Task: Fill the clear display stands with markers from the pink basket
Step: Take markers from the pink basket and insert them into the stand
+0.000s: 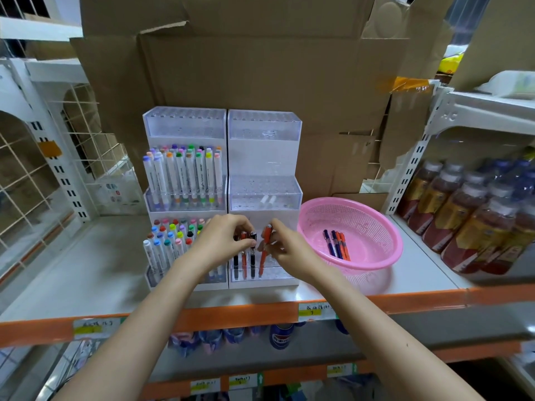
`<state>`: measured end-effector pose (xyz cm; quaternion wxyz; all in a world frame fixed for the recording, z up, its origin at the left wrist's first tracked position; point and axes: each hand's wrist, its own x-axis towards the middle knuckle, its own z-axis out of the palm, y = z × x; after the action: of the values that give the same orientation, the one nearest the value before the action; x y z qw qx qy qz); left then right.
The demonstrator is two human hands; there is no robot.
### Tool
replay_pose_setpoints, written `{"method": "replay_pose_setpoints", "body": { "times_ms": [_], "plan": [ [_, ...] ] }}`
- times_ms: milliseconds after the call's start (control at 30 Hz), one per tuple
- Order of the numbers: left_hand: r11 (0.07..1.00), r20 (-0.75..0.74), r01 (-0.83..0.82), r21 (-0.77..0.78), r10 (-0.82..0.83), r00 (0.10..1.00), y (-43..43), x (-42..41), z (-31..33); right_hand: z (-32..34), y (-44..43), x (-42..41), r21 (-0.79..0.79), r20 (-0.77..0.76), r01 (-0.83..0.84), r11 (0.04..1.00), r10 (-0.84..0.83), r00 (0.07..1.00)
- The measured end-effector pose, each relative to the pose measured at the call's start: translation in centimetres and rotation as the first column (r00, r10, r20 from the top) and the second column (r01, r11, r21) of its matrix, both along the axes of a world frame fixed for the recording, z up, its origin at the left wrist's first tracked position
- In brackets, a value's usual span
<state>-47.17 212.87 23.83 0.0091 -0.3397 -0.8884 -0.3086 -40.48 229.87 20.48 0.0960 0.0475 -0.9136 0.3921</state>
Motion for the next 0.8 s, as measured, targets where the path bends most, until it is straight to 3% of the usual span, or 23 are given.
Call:
{"method": "replay_pose_setpoints", "body": {
  "times_ms": [800],
  "plan": [
    [1.0, -0.003, -0.004, -0.004, 0.004, 1.0, -0.06, -0.13, -0.13, 0.46, -0.25, -0.68, 0.15, 0.043, 0.008, 0.989, -0.015, 0.999]
  ]
}}
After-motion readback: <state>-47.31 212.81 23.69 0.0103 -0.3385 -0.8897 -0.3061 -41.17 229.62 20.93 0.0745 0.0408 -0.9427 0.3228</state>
